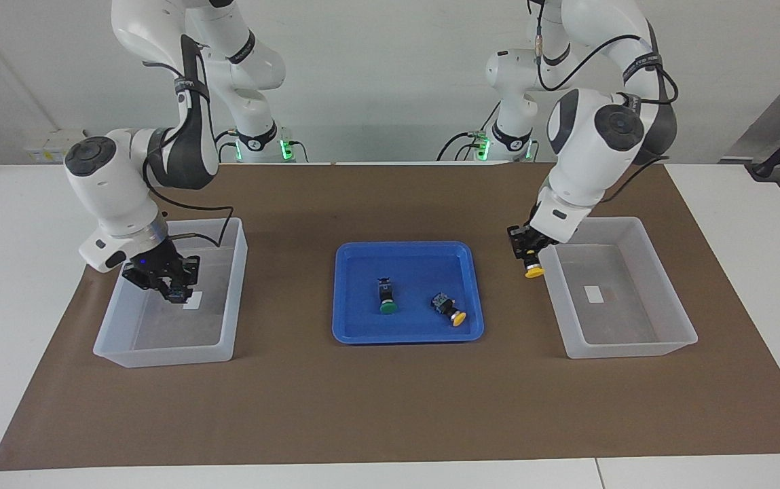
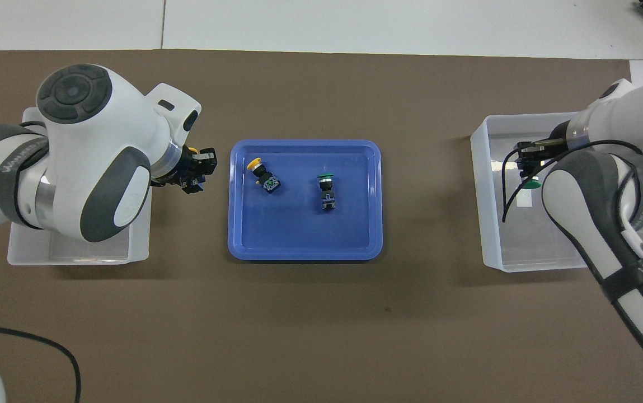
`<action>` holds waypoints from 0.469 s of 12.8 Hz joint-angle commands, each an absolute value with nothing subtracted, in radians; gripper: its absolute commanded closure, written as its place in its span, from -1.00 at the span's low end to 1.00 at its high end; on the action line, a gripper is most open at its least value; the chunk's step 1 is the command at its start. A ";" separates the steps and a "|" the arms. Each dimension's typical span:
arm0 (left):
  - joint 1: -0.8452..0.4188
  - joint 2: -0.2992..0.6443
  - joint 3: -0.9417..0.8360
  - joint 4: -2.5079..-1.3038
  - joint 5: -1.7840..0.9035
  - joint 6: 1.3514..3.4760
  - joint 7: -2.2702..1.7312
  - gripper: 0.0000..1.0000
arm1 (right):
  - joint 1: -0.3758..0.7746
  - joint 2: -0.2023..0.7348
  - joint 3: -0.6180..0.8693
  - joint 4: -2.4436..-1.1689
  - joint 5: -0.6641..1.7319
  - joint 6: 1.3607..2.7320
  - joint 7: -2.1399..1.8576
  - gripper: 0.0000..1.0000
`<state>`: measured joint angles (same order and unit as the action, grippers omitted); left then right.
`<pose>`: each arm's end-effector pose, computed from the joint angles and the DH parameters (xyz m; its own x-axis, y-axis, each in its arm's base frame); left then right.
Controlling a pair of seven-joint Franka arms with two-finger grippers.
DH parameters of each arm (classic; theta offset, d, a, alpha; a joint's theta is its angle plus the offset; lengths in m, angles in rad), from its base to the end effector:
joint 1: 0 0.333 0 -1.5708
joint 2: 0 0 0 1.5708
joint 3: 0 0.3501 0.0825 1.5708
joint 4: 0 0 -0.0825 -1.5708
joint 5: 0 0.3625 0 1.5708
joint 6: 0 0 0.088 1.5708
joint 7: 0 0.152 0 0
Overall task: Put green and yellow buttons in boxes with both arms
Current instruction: 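Drop yellow button with the left gripper while the right gripper drops green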
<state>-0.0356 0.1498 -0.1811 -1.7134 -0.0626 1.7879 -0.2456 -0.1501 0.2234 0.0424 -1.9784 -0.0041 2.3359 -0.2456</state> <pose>0.5666 -0.1277 0.4850 0.9948 0.0423 -0.0924 0.0486 -0.9966 0.0663 0.6033 -0.0664 0.3701 0.9815 0.1390 0.1314 0.1366 -0.9903 0.0267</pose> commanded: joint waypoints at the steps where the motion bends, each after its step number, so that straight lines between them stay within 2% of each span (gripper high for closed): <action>1: 0.049 0.103 -0.183 -1.717 -0.084 1.718 -0.086 1.00 | -0.183 0.241 0.055 -2.039 0.023 2.437 -0.322 1.00; 6: 0.127 0.078 -0.178 -1.739 -0.081 1.744 0.003 1.00 | -0.196 0.284 0.054 -2.068 0.021 2.500 -0.328 1.00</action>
